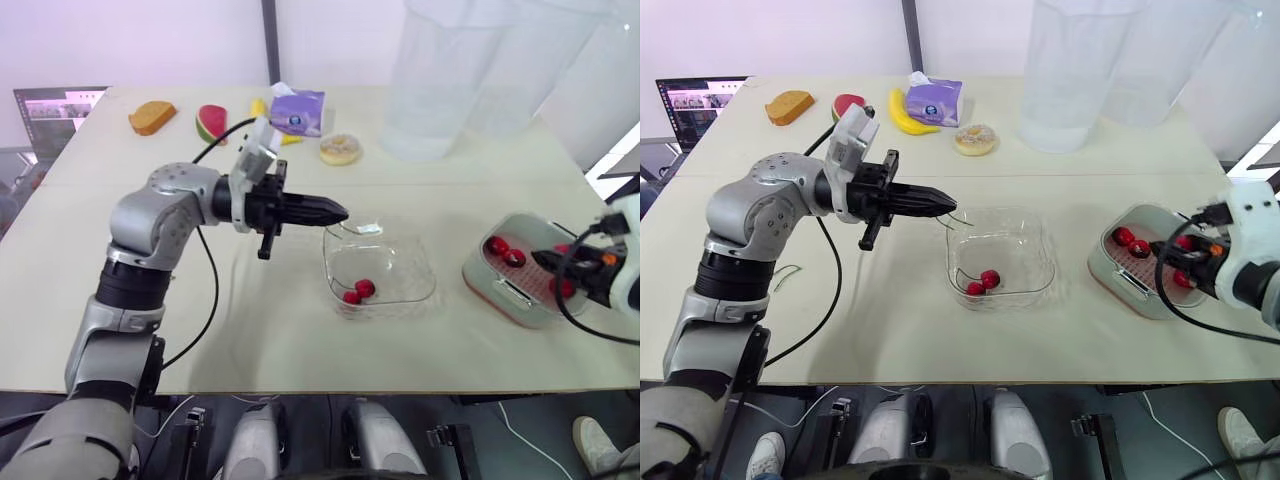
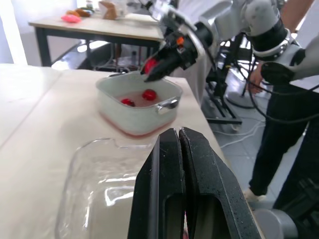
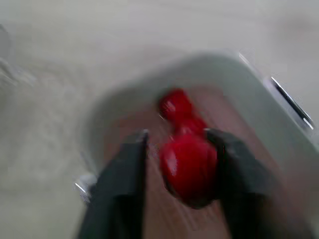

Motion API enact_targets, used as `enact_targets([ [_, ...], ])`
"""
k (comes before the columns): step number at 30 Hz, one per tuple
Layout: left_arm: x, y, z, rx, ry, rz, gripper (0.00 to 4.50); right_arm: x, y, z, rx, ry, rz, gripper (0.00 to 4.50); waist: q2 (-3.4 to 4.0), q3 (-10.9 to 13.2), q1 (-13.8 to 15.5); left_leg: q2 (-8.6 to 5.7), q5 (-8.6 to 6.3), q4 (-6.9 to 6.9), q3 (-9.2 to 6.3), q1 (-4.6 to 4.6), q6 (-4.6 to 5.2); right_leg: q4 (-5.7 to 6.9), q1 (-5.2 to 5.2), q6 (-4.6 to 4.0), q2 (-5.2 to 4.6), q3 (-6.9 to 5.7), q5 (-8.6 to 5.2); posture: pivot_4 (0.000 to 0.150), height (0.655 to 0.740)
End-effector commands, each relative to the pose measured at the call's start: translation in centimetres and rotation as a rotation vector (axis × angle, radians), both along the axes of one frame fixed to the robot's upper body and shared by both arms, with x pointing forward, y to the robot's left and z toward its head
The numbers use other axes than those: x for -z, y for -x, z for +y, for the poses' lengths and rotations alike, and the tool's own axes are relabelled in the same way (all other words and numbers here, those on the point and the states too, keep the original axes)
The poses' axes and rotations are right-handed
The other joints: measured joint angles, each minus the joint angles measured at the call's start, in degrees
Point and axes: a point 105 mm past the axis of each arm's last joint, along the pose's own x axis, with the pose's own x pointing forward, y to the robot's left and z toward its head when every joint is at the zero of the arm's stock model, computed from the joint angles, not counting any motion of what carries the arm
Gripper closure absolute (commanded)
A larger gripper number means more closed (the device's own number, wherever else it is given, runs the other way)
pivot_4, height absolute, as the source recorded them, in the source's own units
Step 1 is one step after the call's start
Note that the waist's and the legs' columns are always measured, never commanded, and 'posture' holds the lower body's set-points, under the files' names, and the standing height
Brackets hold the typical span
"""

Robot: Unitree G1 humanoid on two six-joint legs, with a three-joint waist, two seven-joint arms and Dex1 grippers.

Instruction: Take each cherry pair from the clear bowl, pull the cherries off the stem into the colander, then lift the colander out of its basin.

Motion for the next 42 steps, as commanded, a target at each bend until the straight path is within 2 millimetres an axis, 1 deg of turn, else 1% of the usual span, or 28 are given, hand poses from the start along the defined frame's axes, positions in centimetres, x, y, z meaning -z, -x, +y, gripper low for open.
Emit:
enact_targets([
  [1, -0.8, 0.4, 0.1, 0.008, 0.026, -0.034, 4.50, -1.8, 0.0, 0.2, -0.001, 0.018, -0.122, 0.58, 0.01, -0.01, -0.35, 0.00, 0.01, 0.00, -0.04, 0.02, -0.02, 0.02, 0.03, 0.00, 0.02, -0.01, 0.00, 0.150, 0.7400],
  [2, -0.8, 0.3, 0.1, 0.007, 0.027, -0.033, 4.50, -2.0, 0.0, 0.3, -0.006, 0.015, -0.138, 0.09, 0.01, -0.01, -0.43, 0.00, 0.02, -0.02, -0.06, 0.03, -0.03, 0.02, 0.03, 0.00, 0.03, -0.02, 0.00, 0.150, 0.7400],
  [4, -0.7, 0.3, 0.2, 0.007, 0.029, -0.031, 4.50, -3.3, 0.2, 0.6, -0.024, -0.008, -0.200, 0.03, 0.01, 0.00, -0.46, -0.01, 0.02, -0.02, -0.06, 0.01, -0.03, 0.02, 0.04, 0.00, 0.03, -0.03, 0.00, 0.150, 0.7400],
  [7, -0.6, 0.2, 0.3, -0.001, 0.029, -0.025, 4.50, -5.4, 0.2, 1.6, -0.080, -0.055, -0.300, 0.03, 0.01, 0.00, -0.45, -0.03, 0.01, -0.01, -0.04, -0.03, -0.03, 0.00, 0.04, 0.02, 0.00, -0.03, -0.01, 0.150, 0.7400],
  [8, -0.5, 0.2, 0.4, -0.005, 0.029, -0.023, 4.50, -5.9, 0.3, 1.9, -0.095, -0.067, -0.320, 0.03, 0.01, 0.00, -0.42, -0.03, 0.01, -0.01, -0.04, -0.03, -0.03, -0.01, 0.04, 0.02, 0.00, -0.03, -0.01, 0.150, 0.7400],
  [10, -0.4, 0.1, 0.6, -0.022, 0.031, -0.013, 4.50, -7.3, 0.9, 4.6, -0.260, -0.121, -0.388, 0.03, 0.00, 0.00, -0.32, -0.02, 0.02, -0.01, -0.06, -0.03, -0.03, 0.00, 0.04, 0.02, 0.01, -0.04, -0.01, 0.150, 0.7400],
  [11, -0.3, 0.0, 0.9, -0.036, 0.028, -0.012, 4.50, -7.9, 1.5, 6.5, -0.370, -0.144, -0.417, 0.03, 0.00, 0.00, -0.31, -0.01, 0.02, -0.01, -0.07, -0.03, -0.03, 0.00, 0.04, 0.02, 0.01, -0.04, -0.01, 0.150, 0.7400],
  [12, -0.1, -0.1, 1.3, -0.062, 0.021, -0.012, 4.50, -8.2, 2.4, 8.7, -0.501, -0.187, -0.426, 0.03, 0.00, 0.00, -0.35, -0.01, 0.02, -0.02, -0.07, -0.02, -0.03, 0.00, 0.04, 0.02, 0.01, -0.04, -0.01, 0.150, 0.7400],
  [13, 0.2, -0.4, 1.8, -0.099, 0.012, -0.011, 4.50, -8.0, 3.3, 10.6, -0.611, -0.208, -0.416, 0.03, 0.00, 0.00, -0.47, 0.00, 0.01, -0.02, -0.08, -0.02, -0.03, 0.00, 0.04, 0.02, 0.02, -0.05, -0.01, 0.150, 0.7400],
  [14, 0.8, -1.0, 2.9, -0.169, -0.014, -0.020, 4.50, -7.5, 4.1, 12.5, -0.714, -0.232, -0.390, 0.03, 0.00, 0.00, -0.64, 0.00, 0.01, -0.05, -0.08, -0.02, -0.02, 0.00, 0.05, 0.02, 0.02, -0.04, -0.01, 0.150, 0.7400],
  [15, 1.4, -1.7, 4.1, -0.243, -0.038, -0.033, 4.50, -7.0, 4.9, 14.0, -0.791, -0.245, -0.368, 0.03, 0.00, 0.00, -0.80, 0.02, 0.01, -0.07, -0.08, -0.01, -0.02, -0.01, 0.05, 0.01, 0.02, -0.04, -0.01, 0.150, 0.7400],
  [17, 1.9, -2.7, 6.5, -0.374, -0.063, -0.036, 4.50, -6.4, 5.7, 15.7, -0.868, -0.261, -0.351, 0.03, -0.01, 0.01, -0.84, 0.05, 0.01, -0.09, -0.09, 0.00, -0.02, -0.01, 0.05, 0.01, 0.02, -0.04, -0.01, 0.150, 0.7400],
  [18, 2.0, -3.0, 7.9, -0.443, -0.070, -0.031, 4.50, -6.0, 5.9, 16.2, -0.887, -0.257, -0.342, 0.03, -0.03, 0.02, -0.79, 0.05, 0.01, -0.08, -0.09, 0.00, -0.02, -0.01, 0.04, 0.01, 0.01, -0.04, -0.01, 0.150, 0.7400],
  [20, 2.5, -3.1, 10.6, -0.559, -0.094, -0.019, 4.50, -5.3, 6.0, 16.8, -0.905, -0.248, -0.321, 0.03, -0.07, 0.04, -0.73, 0.04, 0.01, -0.05, -0.08, -0.02, -0.01, -0.01, 0.04, 0.01, -0.05, -0.06, -0.01, 0.150, 0.7400],
  [23, 3.8, -2.4, 13.6, -0.661, -0.145, 0.010, 4.50, -4.9, 5.8, 16.9, -0.917, -0.261, -0.322, 0.03, -0.08, 0.04, -0.61, 0.01, -0.03, -0.03, -0.07, -0.04, 0.04, -0.07, 0.07, 0.02, -0.14, -0.10, -0.01, 0.150, 0.7400],
  [25, 4.9, -2.1, 15.8, -0.740, -0.180, 0.031, 4.50, -4.7, 5.2, 16.8, -0.915, -0.259, -0.325, 0.03, -0.10, 0.04, -0.35, 0.01, -0.04, -0.03, -0.07, -0.04, 0.06, -0.09, 0.08, 0.02, -0.18, -0.13, -0.01, 0.150, 0.7400],
  [26, 5.6, -1.9, 17.4, -0.795, -0.209, 0.040, 4.50, -4.5, 4.9, 16.6, -0.912, -0.257, -0.322, 0.03, -0.10, 0.04, -0.30, 0.01, -0.04, -0.02, -0.07, -0.04, 0.05, -0.09, 0.08, 0.02, -0.19, -0.14, -0.01, 0.150, 0.7400],
  [28, 6.4, -1.3, 19.9, -0.878, -0.237, 0.054, 4.50, -4.2, 4.2, 16.0, -0.899, -0.247, -0.321, 0.03, -0.11, 0.04, -0.39, 0.02, -0.03, -0.01, -0.07, -0.02, 0.05, -0.09, 0.09, 0.01, -0.20, -0.16, -0.01, 0.150, 0.7400],
  [31, 6.8, -0.5, 21.9, -0.936, -0.262, 0.066, 4.50, -4.2, 3.5, 15.3, -0.881, -0.231, -0.334, 0.03, -0.13, 0.05, -0.38, 0.04, -0.04, -0.02, -0.07, -0.01, 0.05, -0.08, 0.08, 0.00, -0.21, -0.17, -0.01, 0.150, 0.7400],
  [33, 7.4, -0.1, 22.7, -0.951, -0.295, 0.071, 4.50, -4.3, 3.3, 15.0, -0.876, -0.232, -0.339, 0.03, -0.13, 0.04, -0.08, 0.03, -0.04, -0.02, -0.08, -0.01, 0.05, -0.08, 0.09, 0.00, -0.24, -0.19, -0.01, 0.150, 0.7400],
  [36, 7.6, 0.1, 22.9, -0.954, -0.267, 0.111, 3.53, -4.2, 3.0, 14.8, -0.865, -0.227, -0.340, 0.00, -0.14, 0.04, 0.41, 0.02, -0.04, -0.02, -0.07, -0.01, 0.06, -0.09, 0.09, 0.00, -0.28, -0.19, -0.01, 0.150, 0.7400],
  [39, 7.9, 0.2, 22.6, -0.938, -0.289, 0.105, 2.08, -4.2, 3.0, 14.8, -0.868, -0.228, -0.344, 0.00, -0.14, 0.04, 0.76, 0.03, -0.05, -0.02, -0.07, -0.01, 0.06, -0.09, 0.09, 0.00, -0.28, -0.20, 0.00, 0.150, 0.7400],
  [40, 7.6, 0.1, 22.4, -0.930, -0.284, 0.093, 1.45, -4.3, 3.0, 14.7, -0.869, -0.235, -0.344, 0.00, -0.14, 0.04, 0.78, 0.02, -0.05, -0.02, -0.07, -0.01, 0.06, -0.09, 0.09, 0.00, -0.28, -0.20, 0.00, 0.150, 0.7400],
  [42, 6.9, 0.1, 22.0, -0.912, -0.271, 0.075, 0.46, -4.4, 3.1, 14.7, -0.867, -0.242, -0.344, 0.00, -0.14, 0.04, 0.78, 0.02, -0.05, -0.02, -0.07, -0.01, 0.06, -0.08, 0.09, 0.00, -0.28, -0.20, 0.00, 0.150, 0.7400],
])
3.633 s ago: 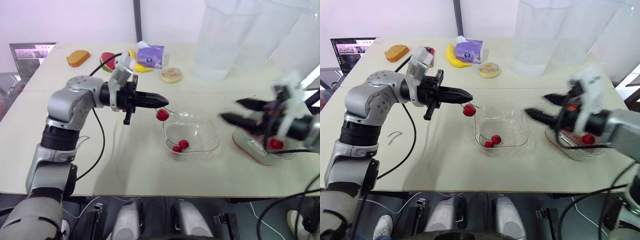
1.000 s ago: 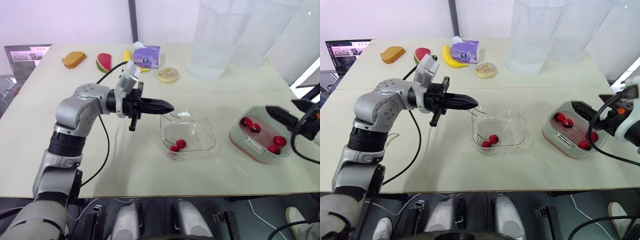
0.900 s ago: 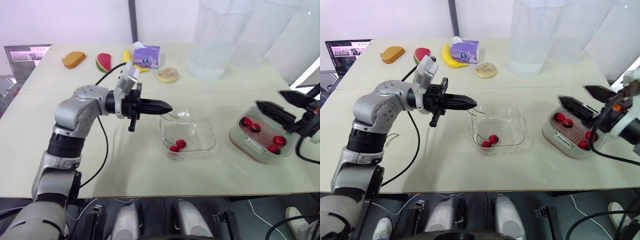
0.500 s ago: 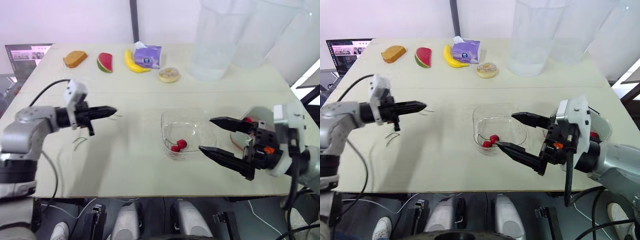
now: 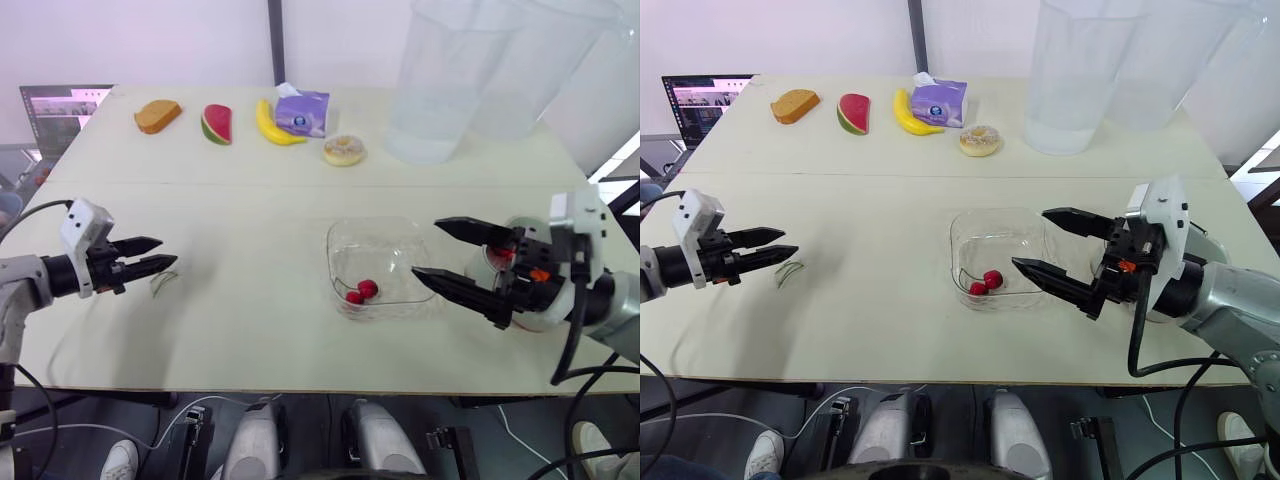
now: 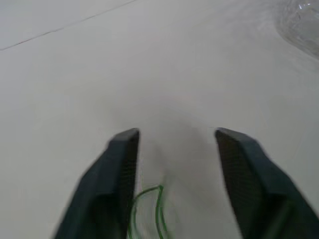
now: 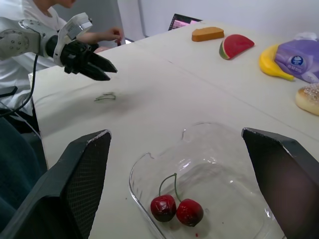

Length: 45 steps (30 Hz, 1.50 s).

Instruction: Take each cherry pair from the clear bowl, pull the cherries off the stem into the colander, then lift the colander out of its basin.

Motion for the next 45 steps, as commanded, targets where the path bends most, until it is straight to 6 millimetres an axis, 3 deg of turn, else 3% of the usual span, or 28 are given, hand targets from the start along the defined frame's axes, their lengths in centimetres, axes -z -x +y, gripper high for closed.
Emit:
enact_targets([
  [1, -2.4, 0.0, -0.6, 0.052, -0.012, -0.077, 0.05, -0.7, 0.3, -0.2, -0.001, 0.000, -0.021, 0.00, 0.00, 0.00, 0.01, 0.00, 0.00, 0.00, 0.00, 0.00, 0.00, 0.00, 0.00, 0.00, 0.00, 0.00, 0.00, 0.150, 0.7400],
  [5, -4.9, 0.0, -2.2, 0.148, 0.004, -0.117, 0.05, -0.5, 0.5, -0.9, 0.023, 0.008, -0.006, 0.00, -0.02, 0.00, 0.10, 0.00, 0.00, 0.00, 0.00, -0.02, 0.00, 0.00, 0.00, 0.00, 0.00, -0.01, 0.00, 0.150, 0.7400],
  [8, -7.8, 0.0, -4.9, 0.294, 0.048, -0.172, 0.05, -0.4, 0.4, -1.8, 0.067, 0.026, -0.002, 0.00, -0.03, -0.01, 0.31, -0.01, 0.00, 0.02, -0.01, -0.02, 0.00, 0.01, 0.01, 0.00, 0.02, -0.03, 0.00, 0.150, 0.7400],
  [11, -8.9, 1.1, -7.5, 0.458, 0.072, -0.169, 0.05, -0.1, 0.3, -2.8, 0.121, 0.054, 0.018, 0.00, -0.03, -0.01, 0.12, -0.04, 0.00, 0.04, 0.02, -0.01, 0.01, 0.00, 0.03, 0.00, 0.04, 0.00, 0.00, 0.150, 0.7400],
  [18, -7.3, 4.7, -11.2, 0.702, 0.064, -0.068, 0.05, 2.7, 0.6, -6.2, 0.276, 0.197, 0.105, 0.00, -0.02, -0.02, -0.13, 0.06, 0.01, 0.00, 0.02, 0.03, -0.02, 0.02, 0.00, -0.01, 0.20, 0.06, 0.00, 0.150, 0.7400],
  [21, -6.6, 5.3, -12.6, 0.749, 0.063, -0.076, 0.05, 3.2, 1.2, -6.5, 0.295, 0.219, 0.109, 0.00, -0.03, -0.02, 0.15, 0.00, 0.01, 0.04, 0.02, 0.03, -0.02, 0.01, 0.06, 0.00, 0.15, 0.06, 0.00, 0.150, 0.7400],
  [26, -6.1, 4.9, -13.7, 0.771, 0.051, -0.110, 0.05, 2.7, 1.3, -5.5, 0.262, 0.202, 0.093, 0.00, -0.03, -0.02, 0.04, 0.01, 0.01, 0.05, -0.02, 0.21, -0.02, 0.00, 0.24, 0.01, 0.21, 0.05, -0.01, 0.150, 0.7400],
  [29, -6.1, 4.5, -14.5, 0.809, 0.043, -0.128, 0.05, 1.7, 0.4, -3.8, 0.165, 0.221, 0.097, 0.00, -0.03, -0.01, -0.21, 0.00, 0.01, 0.05, 0.02, 0.29, -0.02, 0.00, 0.30, 0.01, 0.22, 0.09, 0.00, 0.150, 0.7400],
  [36, -5.5, 3.6, -16.6, 0.892, 0.062, -0.146, 0.05, 2.7, -3.4, 0.2, -0.064, 0.501, 0.274, 0.00, 0.02, 0.04, -0.31, 0.02, -0.01, -0.17, 0.09, 0.62, 0.02, -0.08, 0.45, -0.07, 0.21, 0.15, -0.04, 0.150, 0.7400],
  [41, -5.1, 3.5, -17.0, 0.910, 0.078, -0.139, 0.05, 2.9, -5.6, 2.8, -0.192, 0.711, 0.234, 0.00, 0.09, 0.05, -0.16, 0.02, -0.01, 0.01, 0.13, -0.18, 0.02, 0.04, -0.36, -0.06, 0.18, 0.15, -0.03, 0.150, 0.7400],
  [45, -4.9, 3.4, -17.2, 0.911, 0.082, -0.136, 0.05, 3.5, -7.2, 5.1, -0.283, 0.836, 0.209, 0.00, 0.09, 0.05, -0.22, 0.02, -0.02, 0.07, 0.16, -0.19, 0.05, 0.05, -0.37, -0.06, 0.15, 0.15, -0.03, 0.150, 0.7400],
])
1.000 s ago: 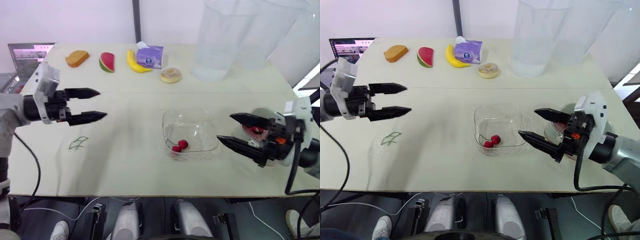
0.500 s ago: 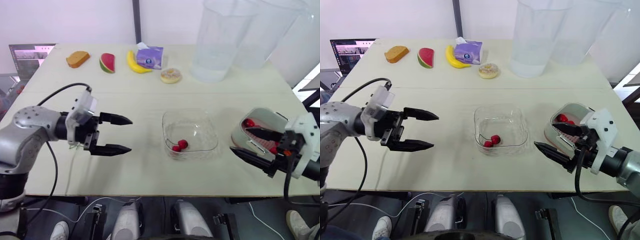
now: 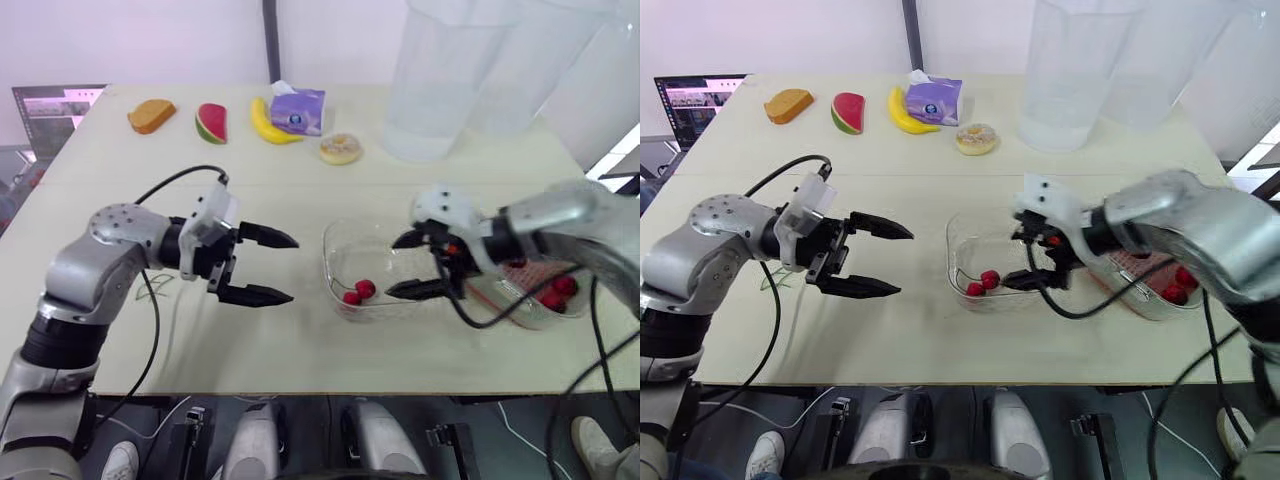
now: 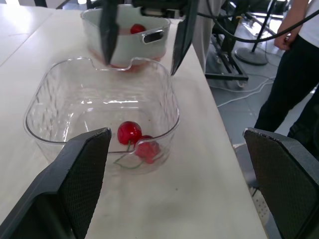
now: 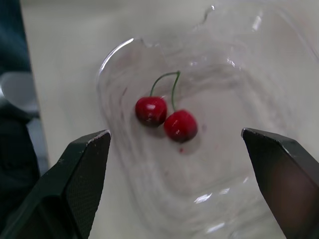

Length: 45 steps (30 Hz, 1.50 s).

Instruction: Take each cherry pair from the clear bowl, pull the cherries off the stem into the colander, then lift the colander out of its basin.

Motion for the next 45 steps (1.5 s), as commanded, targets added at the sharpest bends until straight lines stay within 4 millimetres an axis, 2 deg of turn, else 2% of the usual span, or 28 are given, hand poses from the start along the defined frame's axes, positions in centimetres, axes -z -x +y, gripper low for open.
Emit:
enact_targets([
  [1, -0.4, 0.1, -0.2, 0.014, 0.002, -0.033, 0.05, 0.5, -0.9, 1.3, -0.078, 0.084, 0.002, 0.00, 0.00, 0.00, 0.01, 0.00, 0.00, 0.00, 0.00, 0.00, 0.00, 0.01, 0.00, 0.00, 0.00, 0.00, 0.00, 0.150, 0.7400],
  [5, -0.4, 0.2, -0.2, 0.019, -0.003, -0.043, 0.05, 2.5, -1.8, 1.2, -0.117, 0.201, 0.011, 0.00, 0.00, 0.00, 0.51, -0.02, 0.00, 0.04, -0.04, 0.00, 0.00, 0.04, 0.03, 0.00, -0.03, -0.07, 0.00, 0.150, 0.7400],
  [11, -0.6, 0.3, -0.2, 0.012, -0.001, -0.048, 0.05, 4.0, -2.9, 1.2, -0.133, 0.272, 0.008, 0.00, 0.00, 0.00, 0.08, -0.02, 0.00, 0.06, -0.01, 0.02, 0.00, 0.09, 0.04, 0.01, -0.04, -0.07, 0.01, 0.150, 0.7400],
  [16, -0.6, 0.3, -0.2, 0.002, 0.004, -0.046, 0.05, 4.6, -2.8, 1.8, -0.150, 0.267, 0.027, 0.00, 0.00, 0.00, -0.02, 0.00, 0.01, 0.05, -0.02, 0.03, -0.01, 0.15, 0.01, 0.00, 0.00, -0.07, 0.01, 0.150, 0.7400],
  [23, -0.7, 0.2, -0.2, -0.010, 0.005, -0.043, 0.05, 6.5, -2.9, 2.3, -0.152, 0.274, 0.062, 0.00, -0.01, 0.00, 0.14, -0.02, 0.01, 0.07, -0.02, 0.04, -0.01, 0.15, 0.04, 0.00, -0.04, -0.08, 0.01, 0.150, 0.7400],
  [24, -0.7, 0.2, -0.2, -0.012, 0.005, -0.043, 0.00, 6.6, -3.0, 2.2, -0.148, 0.276, 0.061, 0.60, -0.01, 0.00, 0.13, -0.03, 0.01, 0.07, -0.02, 0.03, -0.01, 0.15, 0.03, 0.00, -0.04, -0.08, 0.01, 0.150, 0.7400],
  [25, -0.7, 0.2, -0.2, -0.013, 0.005, -0.044, 0.00, 6.7, -3.1, 2.1, -0.146, 0.278, 0.061, 0.93, 0.00, 0.00, 0.12, -0.03, 0.01, 0.07, -0.02, 0.04, -0.01, 0.15, 0.04, 0.00, -0.04, -0.08, 0.01, 0.150, 0.7400],
  [30, -0.9, 0.1, -0.1, -0.020, 0.007, -0.042, 0.00, 7.1, -3.3, 1.8, -0.143, 0.290, 0.067, 3.28, -0.01, 0.00, 0.09, -0.02, 0.01, 0.07, -0.02, 0.04, -0.01, 0.15, 0.03, 0.00, -0.03, -0.08, 0.01, 0.150, 0.7400],
  [32, -0.9, 0.1, -0.1, -0.023, 0.007, -0.042, 0.00, 7.4, -3.3, 1.7, -0.145, 0.295, 0.070, 3.79, -0.01, 0.00, 0.09, -0.02, 0.01, 0.07, -0.02, 0.04, -0.01, 0.15, 0.04, 0.00, -0.03, -0.08, 0.01, 0.150, 0.7400],
  [39, -1.0, -0.2, 0.0, -0.029, 0.008, -0.043, 0.00, 6.9, -3.6, 1.9, -0.147, 0.277, 0.052, 3.79, -0.01, 0.00, 0.09, -0.02, 0.01, 0.07, -0.02, 0.06, -0.02, 0.16, 0.06, 0.00, -0.02, -0.08, 0.01, 0.150, 0.7400],
  [45, -1.3, -0.5, 0.1, -0.038, 0.021, -0.040, 0.00, 2.4, -3.2, 1.8, -0.135, 0.177, -0.006, 3.79, 0.00, 0.00, 0.11, -0.02, 0.01, 0.07, -0.02, 0.06, -0.02, 0.16, 0.05, 0.00, -0.03, -0.08, 0.01, 0.150, 0.7400],
])
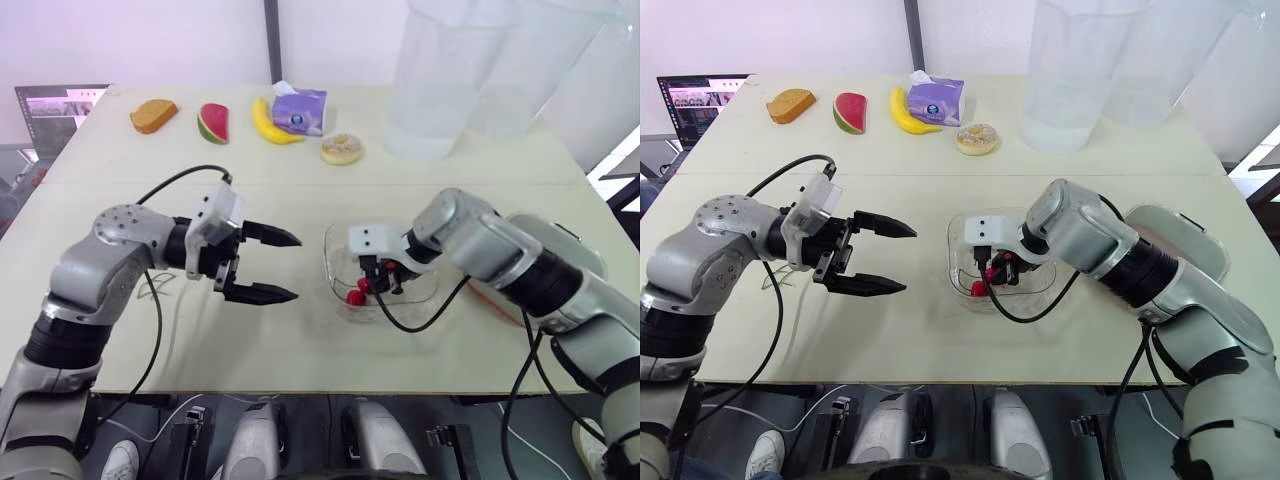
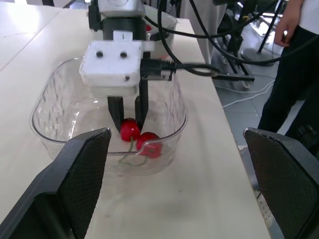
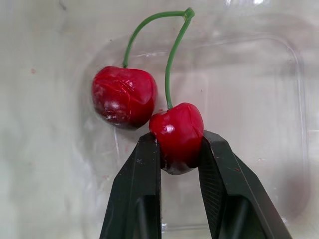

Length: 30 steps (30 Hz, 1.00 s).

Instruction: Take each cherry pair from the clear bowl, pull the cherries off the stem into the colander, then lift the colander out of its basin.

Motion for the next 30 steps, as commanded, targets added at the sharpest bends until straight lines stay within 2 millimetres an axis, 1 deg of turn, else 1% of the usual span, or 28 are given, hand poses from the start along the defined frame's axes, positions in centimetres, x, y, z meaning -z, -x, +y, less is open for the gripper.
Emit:
enact_targets([
  [1, -1.4, -0.3, 0.3, -0.010, 0.031, -0.039, 0.00, -4.7, 0.4, 0.2, -0.008, -0.103, -0.081, 3.79, 0.00, 0.00, 0.02, 0.00, 0.00, 0.00, 0.00, 0.00, 0.00, 0.00, 0.00, 0.00, 0.00, 0.00, 0.00, 0.150, 0.7400],
  [6, -2.4, -0.8, 0.1, -0.022, 0.083, -0.024, 0.00, -7.7, 1.9, -0.5, 0.025, -0.198, -0.125, 3.79, 0.00, 0.00, 0.18, 0.00, 0.00, 0.00, -0.02, 0.00, 0.00, 0.00, 0.02, 0.00, -0.01, -0.02, 0.00, 0.150, 0.7400],
  [9, -3.1, -1.1, 0.0, -0.029, 0.119, -0.013, 0.00, -9.1, 2.9, -0.7, 0.083, -0.278, -0.168, 3.79, 0.00, 0.00, 0.17, -0.01, 0.00, 0.00, -0.04, -0.01, 0.00, -0.01, 0.03, 0.00, -0.03, -0.03, 0.00, 0.150, 0.7400],
  [13, -4.5, -1.6, -0.5, -0.039, 0.183, 0.019, 0.00, -10.8, 3.5, -1.8, 0.219, -0.390, -0.335, 3.79, -0.01, -0.01, 0.21, 0.00, 0.00, 0.00, -0.09, -0.01, 0.00, -0.01, 0.06, 0.00, -0.03, -0.04, 0.00, 0.150, 0.7400],
  [15, -4.9, -1.9, -0.7, -0.053, 0.209, 0.039, 0.00, -11.3, 3.5, -1.8, 0.271, -0.439, -0.407, 3.79, -0.01, -0.01, 0.06, -0.01, 0.01, 0.01, -0.08, -0.01, -0.01, 0.00, 0.07, 0.01, -0.04, -0.04, 0.00, 0.150, 0.7400],
  [16, -5.3, -2.2, -0.9, -0.062, 0.234, 0.063, 0.00, -11.6, 3.6, -1.5, 0.300, -0.485, -0.491, 3.79, -0.02, -0.01, -0.02, -0.01, 0.01, 0.00, -0.07, 0.00, -0.02, 0.01, 0.07, 0.01, -0.03, -0.02, 0.00, 0.150, 0.7400],
  [18, -6.2, -2.6, -1.6, -0.064, 0.282, 0.123, 0.00, -11.9, 4.6, -0.8, 0.316, -0.563, -0.652, 3.79, -0.07, -0.05, 0.11, 0.01, 0.02, 0.00, -0.13, 0.02, -0.04, 0.03, 0.08, 0.01, 0.01, -0.03, 0.00, 0.150, 0.7400],
  [19, -6.4, -2.7, -1.8, -0.065, 0.292, 0.140, 0.00, -11.9, 5.0, -0.7, 0.322, -0.585, -0.698, 3.79, -0.07, -0.05, 0.11, 0.01, 0.03, -0.02, -0.18, 0.00, -0.05, 0.04, 0.08, 0.01, 0.04, -0.05, 0.00, 0.150, 0.7400],
  [23, -6.7, -3.2, -3.1, -0.054, 0.283, 0.162, 0.00, -11.3, 5.8, -1.1, 0.331, -0.595, -0.868, 3.79, -0.06, -0.04, 0.15, -0.06, 0.06, 0.00, -0.14, -0.05, -0.11, 0.02, 0.06, 0.02, 0.00, -0.03, 0.00, 0.150, 0.7400],
  [25, -6.9, -3.5, -3.6, -0.053, 0.289, 0.173, 0.00, -11.1, 6.0, -1.0, 0.333, -0.614, -0.900, 3.79, -0.06, -0.04, 0.14, -0.09, 0.06, 0.03, -0.12, -0.02, -0.10, 0.01, 0.10, 0.03, -0.01, -0.02, 0.01, 0.150, 0.7400],
  [27, -7.0, -3.6, -4.2, -0.042, 0.281, 0.181, 0.00, -10.3, 6.3, -1.0, 0.320, -0.598, -0.899, 3.79, -0.06, -0.04, 0.15, -0.08, 0.06, 0.03, -0.13, 0.01, -0.10, 0.02, 0.11, 0.03, 0.05, -0.02, 0.01, 0.150, 0.7400],
  [30, -7.1, -3.8, -5.0, -0.037, 0.279, 0.189, 0.00, -9.7, 6.4, -0.8, 0.302, -0.584, -0.900, 3.79, -0.06, -0.04, -0.05, -0.07, 0.08, 0.02, -0.15, 0.01, -0.13, 0.02, 0.11, 0.03, 0.09, -0.02, 0.01, 0.150, 0.7400],
])
